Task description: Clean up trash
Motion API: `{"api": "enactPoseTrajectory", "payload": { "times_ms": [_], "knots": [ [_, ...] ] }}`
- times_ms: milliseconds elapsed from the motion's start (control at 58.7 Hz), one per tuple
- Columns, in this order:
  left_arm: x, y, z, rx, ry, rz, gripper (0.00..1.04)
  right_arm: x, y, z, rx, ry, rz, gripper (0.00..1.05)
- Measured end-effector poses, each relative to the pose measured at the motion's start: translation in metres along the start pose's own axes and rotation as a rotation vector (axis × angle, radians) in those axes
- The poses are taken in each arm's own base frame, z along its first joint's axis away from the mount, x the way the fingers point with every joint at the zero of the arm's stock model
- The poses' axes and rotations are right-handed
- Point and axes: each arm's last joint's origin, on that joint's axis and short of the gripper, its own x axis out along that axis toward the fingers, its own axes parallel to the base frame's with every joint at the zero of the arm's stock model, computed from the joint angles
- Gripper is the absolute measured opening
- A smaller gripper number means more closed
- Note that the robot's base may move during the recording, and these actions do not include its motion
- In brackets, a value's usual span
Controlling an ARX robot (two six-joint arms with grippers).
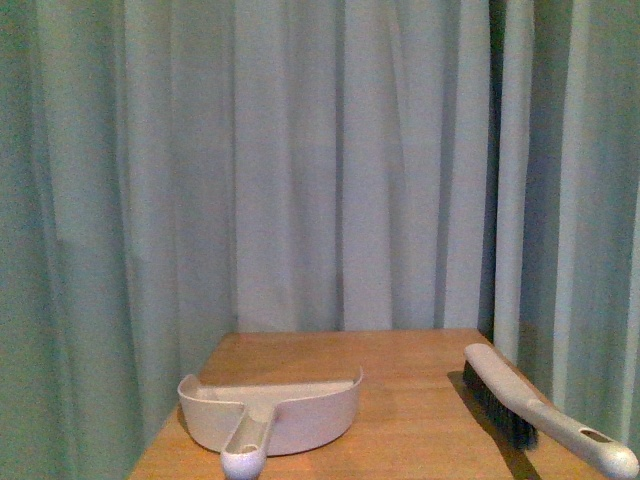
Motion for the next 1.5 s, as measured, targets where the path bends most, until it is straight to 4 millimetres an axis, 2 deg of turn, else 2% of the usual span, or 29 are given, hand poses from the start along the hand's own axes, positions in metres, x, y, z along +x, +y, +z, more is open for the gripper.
{"api": "enactPoseTrajectory", "payload": {
  "times_ms": [68,188,239,341,426,528,631,699,852,1040,1261,1500],
  "knots": [
    [0.010,-0.002,0.016,-0.008,0.049,-0.014,0.97,0.000,0.000,0.000,0.000,0.000,0.000,0.97],
    [0.038,-0.013,0.066,0.019,0.114,-0.016,0.97,0.000,0.000,0.000,0.001,0.000,0.000,0.97],
    [0.056,-0.022,0.088,0.053,0.149,-0.021,0.97,0.000,0.000,0.000,0.001,0.000,0.000,0.97],
    [0.091,-0.049,0.122,0.105,0.226,-0.054,0.97,0.000,0.000,0.000,0.001,0.000,0.000,0.97],
    [0.121,-0.085,0.152,0.169,0.253,-0.087,0.97,0.000,0.000,0.000,0.001,0.000,0.000,0.97],
    [0.146,-0.124,0.171,0.196,0.269,-0.105,0.97,0.000,0.000,0.000,0.002,0.000,0.000,0.97],
    [0.168,-0.152,0.173,0.200,0.305,-0.127,0.97,0.000,0.000,0.000,0.002,0.000,0.000,0.97],
    [0.182,-0.163,0.169,0.198,0.338,-0.121,0.97,0.000,0.000,0.000,0.002,0.000,0.000,0.97],
    [0.211,-0.175,0.154,0.184,0.408,-0.086,0.97,0.000,0.000,0.000,0.002,0.000,0.000,0.97],
    [0.232,-0.175,0.134,0.181,0.468,-0.046,0.97,0.000,0.000,0.000,0.002,0.000,0.000,0.97],
    [0.259,-0.160,0.110,0.184,0.525,0.013,0.97,0.000,0.000,0.000,0.002,0.000,0.000,0.97],
    [0.276,-0.154,0.105,0.183,0.528,0.041,0.97,0.000,0.000,0.000,0.002,0.000,0.000,0.97]
  ]
}}
